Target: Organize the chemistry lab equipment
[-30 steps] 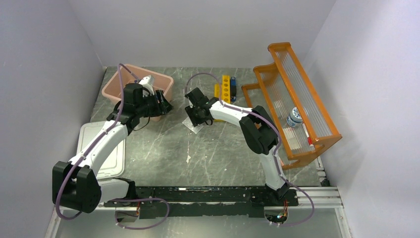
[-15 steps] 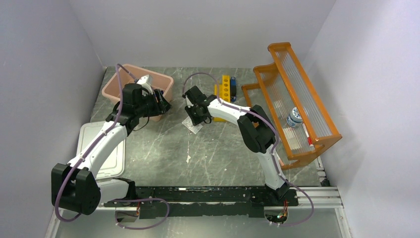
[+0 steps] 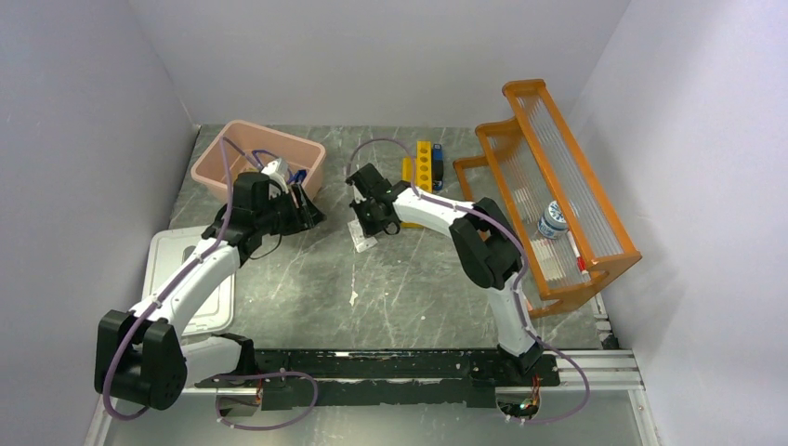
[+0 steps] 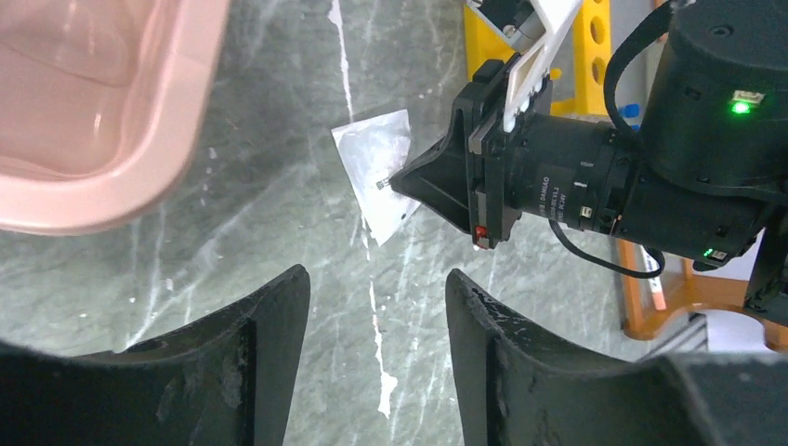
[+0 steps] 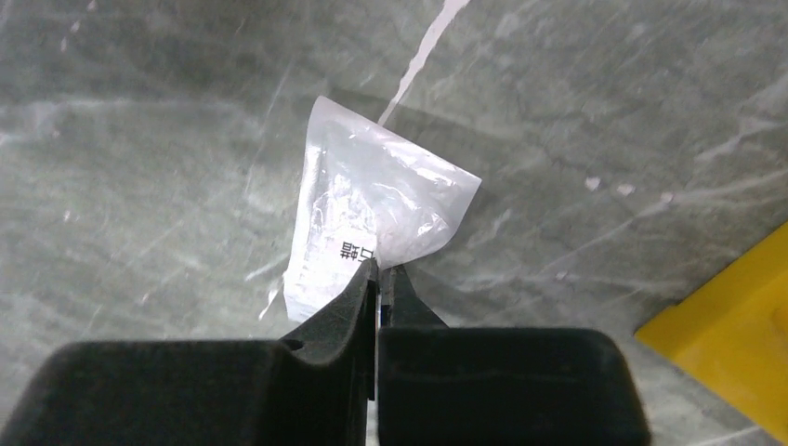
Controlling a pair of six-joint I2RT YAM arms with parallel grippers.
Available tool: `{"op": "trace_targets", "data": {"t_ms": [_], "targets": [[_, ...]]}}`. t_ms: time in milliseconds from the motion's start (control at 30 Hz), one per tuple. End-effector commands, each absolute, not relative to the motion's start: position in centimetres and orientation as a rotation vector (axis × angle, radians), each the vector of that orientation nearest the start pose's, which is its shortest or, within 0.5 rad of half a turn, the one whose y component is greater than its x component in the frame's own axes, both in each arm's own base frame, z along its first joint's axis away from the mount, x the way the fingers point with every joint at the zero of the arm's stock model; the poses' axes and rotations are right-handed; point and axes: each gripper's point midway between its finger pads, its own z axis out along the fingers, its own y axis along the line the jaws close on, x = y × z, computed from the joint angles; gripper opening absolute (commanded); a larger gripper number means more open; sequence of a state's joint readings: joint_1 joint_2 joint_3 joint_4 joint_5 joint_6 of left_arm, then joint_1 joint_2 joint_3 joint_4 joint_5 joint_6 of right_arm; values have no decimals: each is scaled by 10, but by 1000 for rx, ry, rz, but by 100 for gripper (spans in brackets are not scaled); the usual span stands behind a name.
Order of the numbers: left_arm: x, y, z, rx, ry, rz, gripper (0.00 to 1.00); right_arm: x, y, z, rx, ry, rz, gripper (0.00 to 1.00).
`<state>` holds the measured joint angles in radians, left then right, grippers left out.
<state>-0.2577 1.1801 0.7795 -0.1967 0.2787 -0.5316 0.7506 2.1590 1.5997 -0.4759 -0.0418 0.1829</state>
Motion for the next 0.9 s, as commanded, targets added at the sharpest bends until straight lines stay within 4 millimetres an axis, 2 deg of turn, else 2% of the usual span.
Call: {"op": "trace_targets", "data": {"t_ms": [0, 200, 367, 433, 600, 700, 833, 867], "targets": [[312, -175, 171, -129, 2184, -909, 62, 351, 363, 69, -707, 2455, 544, 0], [314, -191, 183, -163, 2149, -1062, 70, 352, 379, 133, -710, 2280, 747, 0], [320, -198, 190, -166, 2148, -1105, 70, 344, 386, 169, -736, 2171, 920, 0], [323, -204, 196, -136, 2122, -1147, 66, 340, 390, 178, -761, 2141, 976, 0], [324, -214, 199, -109, 2084, -1234, 49, 333, 396, 184, -809, 2106, 1053, 0], [328, -213, 198, -116, 2082, -1218, 33, 335, 396, 183, -807, 2104, 1056, 0], [333, -208, 196, -102, 2078, -1157, 6, 339, 394, 187, -796, 2088, 1074, 1], [334, -207, 196, -96, 2078, -1147, 5, 340, 394, 190, -792, 2082, 1079, 3]]}}
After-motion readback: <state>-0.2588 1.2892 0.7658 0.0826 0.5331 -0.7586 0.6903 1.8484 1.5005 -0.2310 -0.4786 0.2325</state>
